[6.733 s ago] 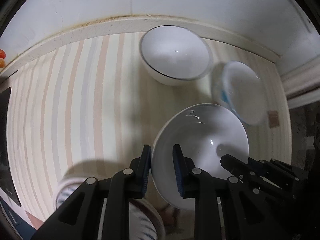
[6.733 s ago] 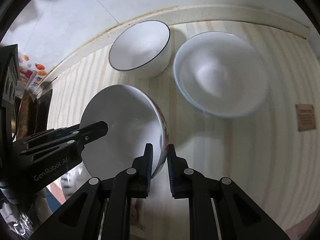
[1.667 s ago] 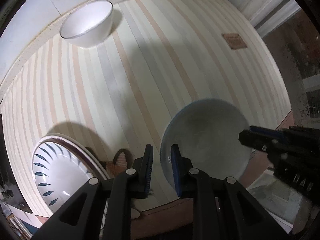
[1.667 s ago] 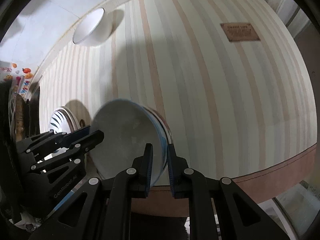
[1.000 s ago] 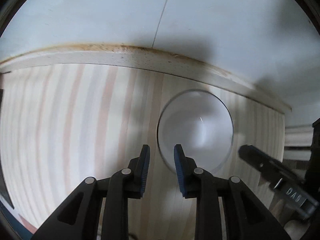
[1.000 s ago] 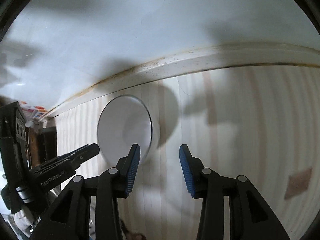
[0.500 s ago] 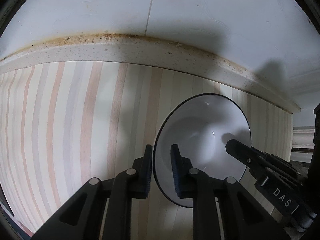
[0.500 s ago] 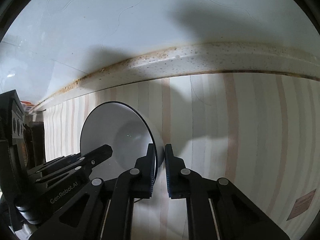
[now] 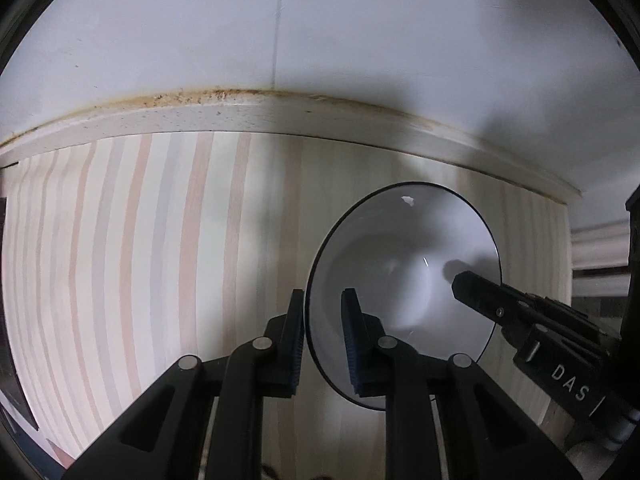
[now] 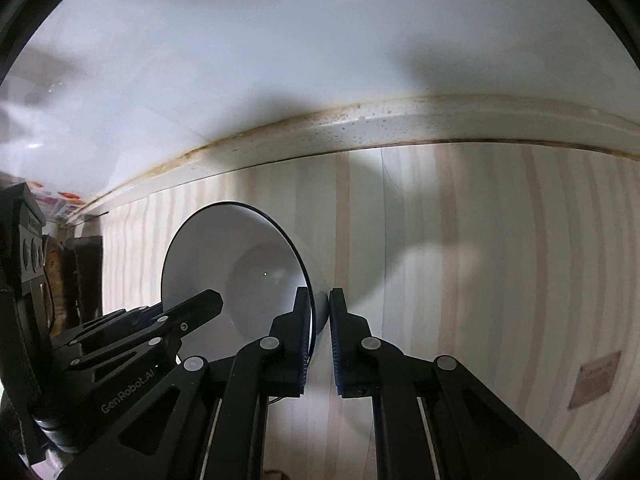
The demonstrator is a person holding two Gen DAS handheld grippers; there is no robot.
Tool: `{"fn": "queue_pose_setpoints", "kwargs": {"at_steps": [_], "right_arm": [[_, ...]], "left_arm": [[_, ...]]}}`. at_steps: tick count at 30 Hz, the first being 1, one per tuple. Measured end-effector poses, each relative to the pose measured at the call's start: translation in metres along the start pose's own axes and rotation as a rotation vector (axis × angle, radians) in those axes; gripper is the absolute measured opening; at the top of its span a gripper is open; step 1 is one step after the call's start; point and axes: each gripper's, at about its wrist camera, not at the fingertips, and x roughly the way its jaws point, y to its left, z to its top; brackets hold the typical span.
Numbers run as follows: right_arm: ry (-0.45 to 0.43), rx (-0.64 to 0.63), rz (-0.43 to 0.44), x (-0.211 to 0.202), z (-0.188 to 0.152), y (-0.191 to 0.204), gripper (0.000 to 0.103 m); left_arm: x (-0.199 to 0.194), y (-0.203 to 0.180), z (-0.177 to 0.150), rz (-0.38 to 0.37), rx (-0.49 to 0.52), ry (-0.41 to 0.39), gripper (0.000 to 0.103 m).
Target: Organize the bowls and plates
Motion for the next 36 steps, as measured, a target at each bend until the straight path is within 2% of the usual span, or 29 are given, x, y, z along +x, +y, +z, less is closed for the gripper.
{"fn": "queue_pose_setpoints", "kwargs": {"at_steps": [5, 11, 19, 26, 32, 36], "right_arm": [[-0.035, -0.006, -0.003, -0.039, -0.034, 0.002, 0.011], [-0.043, 0.006, -0.021, -0.072, -0.101, 0.004, 0.011], [-0.055, 0.065, -0.031, -0.111, -0.186, -0.014, 0.011], [-0.042, 0.130, -0.035, -0.116, -0.245, -0.040, 0.011], [-0.019, 0.158, -0.043, -0.103, -0.268, -0.053, 0.011], [-0.011, 0.171, -0.043, -0.097, -0.270, -0.060, 0.011]], "left_arm": [[-0.029, -0.014, -0.031, -0.003, 0.062, -0.013, 0.016], [-0.057, -0.031, -0.085, -0.003, 0.143, -0.008, 0.016], [-0.069, -0.057, -0.147, -0.032, 0.232, 0.008, 0.016], [-0.057, -0.073, -0.186, -0.035, 0.283, 0.055, 0.016], [-0.041, -0.083, -0.204, -0.011, 0.310, 0.089, 0.016], [-0.033, -0.090, -0.206, 0.013, 0.331, 0.094, 0.016]]}}
